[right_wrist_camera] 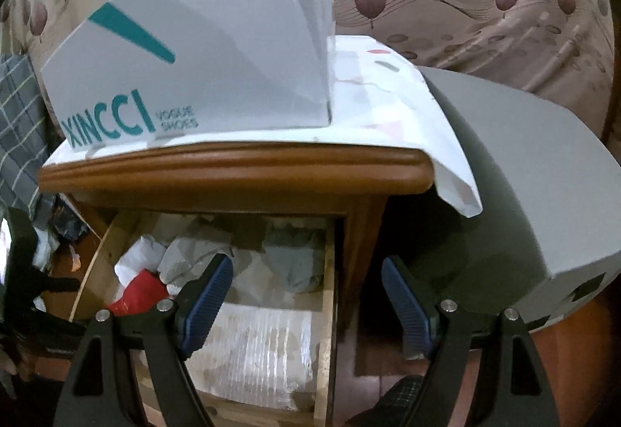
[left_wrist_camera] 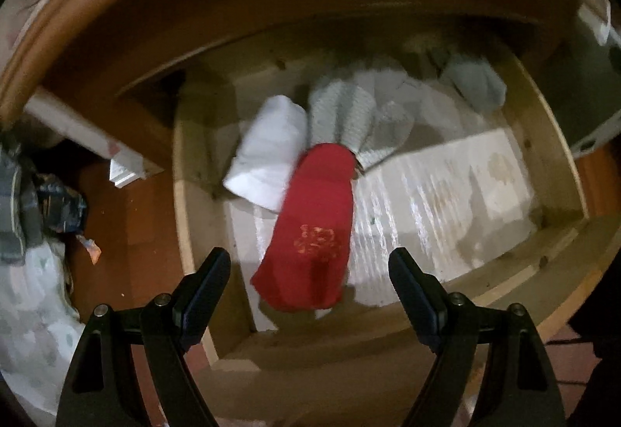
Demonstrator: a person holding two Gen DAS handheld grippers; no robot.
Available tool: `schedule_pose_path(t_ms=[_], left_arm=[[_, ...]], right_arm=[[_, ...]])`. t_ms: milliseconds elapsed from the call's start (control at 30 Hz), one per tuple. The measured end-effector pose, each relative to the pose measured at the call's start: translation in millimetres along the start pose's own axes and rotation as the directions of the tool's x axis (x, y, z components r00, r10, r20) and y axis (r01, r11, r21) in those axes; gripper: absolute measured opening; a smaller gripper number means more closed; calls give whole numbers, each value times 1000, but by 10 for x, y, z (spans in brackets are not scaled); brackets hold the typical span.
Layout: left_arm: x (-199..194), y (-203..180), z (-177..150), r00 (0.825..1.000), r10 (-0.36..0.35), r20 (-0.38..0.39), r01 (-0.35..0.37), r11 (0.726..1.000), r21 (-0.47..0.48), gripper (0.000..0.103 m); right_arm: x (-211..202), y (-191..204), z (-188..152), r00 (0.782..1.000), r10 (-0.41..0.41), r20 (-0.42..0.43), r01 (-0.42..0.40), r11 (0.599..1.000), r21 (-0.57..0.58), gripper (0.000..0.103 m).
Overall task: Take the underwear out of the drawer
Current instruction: 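Grasp the red sock in the drawer with the left gripper and lift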
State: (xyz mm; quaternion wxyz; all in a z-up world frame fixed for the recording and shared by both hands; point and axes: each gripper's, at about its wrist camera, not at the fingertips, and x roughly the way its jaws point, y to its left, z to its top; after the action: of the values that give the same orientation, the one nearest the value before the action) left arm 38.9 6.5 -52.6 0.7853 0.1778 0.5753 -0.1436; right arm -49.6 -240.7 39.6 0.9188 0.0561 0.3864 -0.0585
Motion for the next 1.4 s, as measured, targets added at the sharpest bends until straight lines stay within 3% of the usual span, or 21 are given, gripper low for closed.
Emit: schedule_pose_path(t_ms=[233, 533, 867, 1133, 1400], left_arm=[[169, -50, 136, 997, 54, -54, -49, 995, 85, 81], [391, -175, 201, 989, 47, -139, -23, 985, 170, 77], [629, -94, 317, 964, -12, -265, 31, 997, 68, 76], [809, -159, 417, 944, 1, -329, 37, 993, 111, 73], [1029, -119, 530, 912, -19, -411, 60, 994, 87, 71]], right_arm=[[8, -172, 33, 998, 55, -16, -53, 993, 104, 81], [-36, -159, 74, 997, 72, -3, -71, 992, 108, 81], [-98, -173, 113, 993, 120, 13, -121, 986, 118, 81], [-92, -230, 130, 990, 139, 8, -138, 979, 147, 81], [-70, -251, 123, 990, 144, -4, -142, 977, 160, 81]])
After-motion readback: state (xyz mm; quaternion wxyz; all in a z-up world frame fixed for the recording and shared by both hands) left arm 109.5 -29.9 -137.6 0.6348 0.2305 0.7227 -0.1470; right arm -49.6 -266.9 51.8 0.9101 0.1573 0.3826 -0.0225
